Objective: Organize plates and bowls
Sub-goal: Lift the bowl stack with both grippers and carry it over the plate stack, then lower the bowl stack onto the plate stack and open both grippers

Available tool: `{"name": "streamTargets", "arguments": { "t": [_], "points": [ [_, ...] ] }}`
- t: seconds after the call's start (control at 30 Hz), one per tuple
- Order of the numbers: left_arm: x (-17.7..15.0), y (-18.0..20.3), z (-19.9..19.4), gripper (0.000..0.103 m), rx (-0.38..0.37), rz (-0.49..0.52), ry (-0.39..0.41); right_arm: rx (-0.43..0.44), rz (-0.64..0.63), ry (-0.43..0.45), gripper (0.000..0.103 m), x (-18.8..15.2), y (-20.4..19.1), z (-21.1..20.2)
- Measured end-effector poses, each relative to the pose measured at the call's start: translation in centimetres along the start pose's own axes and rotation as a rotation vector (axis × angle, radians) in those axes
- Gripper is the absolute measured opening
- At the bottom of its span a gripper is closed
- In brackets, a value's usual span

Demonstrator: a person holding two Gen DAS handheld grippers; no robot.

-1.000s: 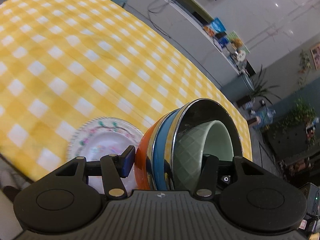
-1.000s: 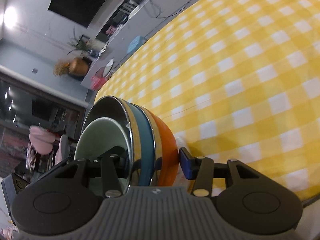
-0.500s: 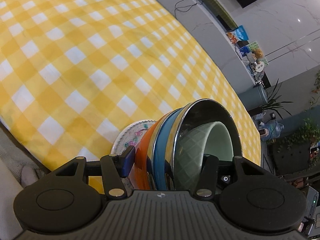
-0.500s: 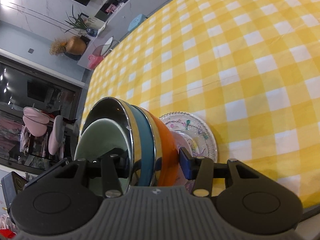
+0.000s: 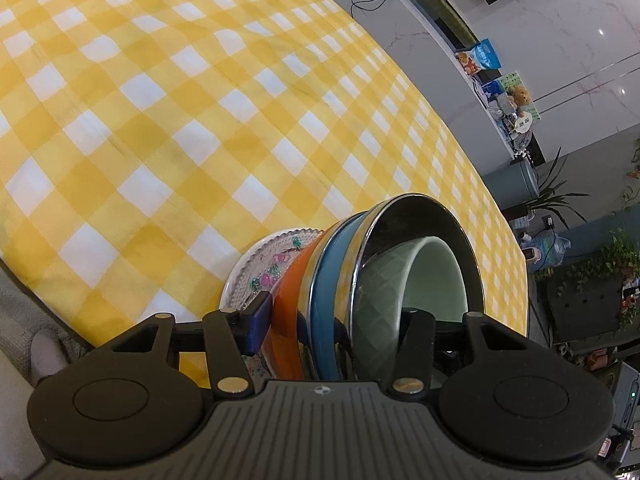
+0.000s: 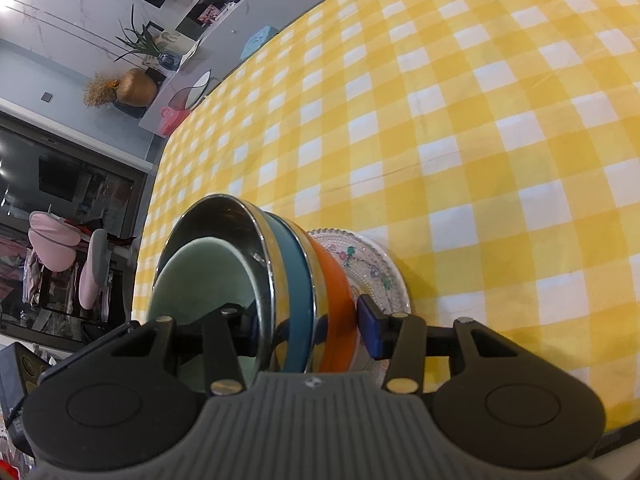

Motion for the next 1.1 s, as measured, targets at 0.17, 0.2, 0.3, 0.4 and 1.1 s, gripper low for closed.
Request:
{"name": "streamTargets", "arguments": {
  "t": [0.17, 0.2, 0.3, 0.4, 1.1],
  "points": [
    [-0.2, 0.4, 0.0, 0.056, 0.019, 0.028, 0.005, -0.004, -0.022, 0.008, 0.051, -0.2, -0.4, -0.1],
    [-0.2, 0.5, -0.1, 0.056, 0.023, 0.036, 0.007, -0.005, -0.026, 0.01, 0.052, -0.2, -0.5, -0.2],
    [-0.3, 0.7, -0.2, 0.056, 0.031, 0.061, 0.022, -0.008, -0.037, 0.015, 0.053, -0.3, -0.6, -0.3],
    [-0.3, 0.7, -0.5, 0.066, 0.03, 0.072, 0.041, -0.037, -0.077, 0.025, 0.06, -0.5, -1.3, -0.5],
    [-3.6, 8.3, -10.3, 0.071, 0.104, 0.438, 0.37, -0.215, -0.313, 0.267, 0.074, -2.5, -6.1, -8.4]
  ]
}}
Point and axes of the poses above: each gripper's, at about its wrist camera, not at the fingertips, and z roughly the way its jaws point, y to its right, x to its top, the point moved 1 cm from there along z, roughly the way its jaws point
